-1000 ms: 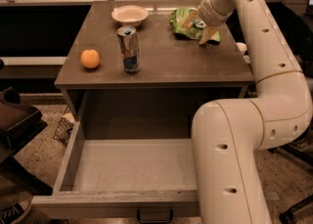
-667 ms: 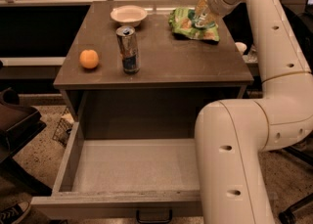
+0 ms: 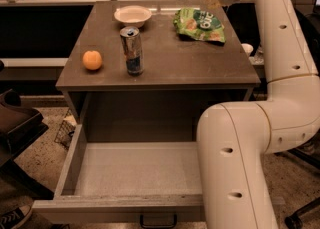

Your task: Place green rice chip bag into top drawer

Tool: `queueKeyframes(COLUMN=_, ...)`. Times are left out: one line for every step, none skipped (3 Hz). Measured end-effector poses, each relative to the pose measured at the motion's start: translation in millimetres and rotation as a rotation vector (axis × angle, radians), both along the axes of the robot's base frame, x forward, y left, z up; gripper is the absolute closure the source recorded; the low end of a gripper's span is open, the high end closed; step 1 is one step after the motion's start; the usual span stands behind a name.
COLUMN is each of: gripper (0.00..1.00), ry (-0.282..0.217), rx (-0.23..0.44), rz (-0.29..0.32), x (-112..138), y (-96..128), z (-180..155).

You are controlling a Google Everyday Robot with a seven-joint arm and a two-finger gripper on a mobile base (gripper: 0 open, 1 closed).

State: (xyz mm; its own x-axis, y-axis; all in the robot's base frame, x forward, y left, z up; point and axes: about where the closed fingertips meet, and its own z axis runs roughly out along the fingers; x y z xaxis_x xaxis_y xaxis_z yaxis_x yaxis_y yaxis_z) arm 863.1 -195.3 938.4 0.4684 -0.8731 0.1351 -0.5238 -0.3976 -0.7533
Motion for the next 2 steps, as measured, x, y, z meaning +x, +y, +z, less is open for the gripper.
queueKeyframes(gripper=0.55, ry=-0.006, rx=0.013, rz=-0.021, x=4.1, y=-1.4, z=-1.1)
queueKeyframes(gripper=0.32, ry=-0.054, rx=-0.015, rz=-0.105, x=28.0, y=5.3, z=-4.1)
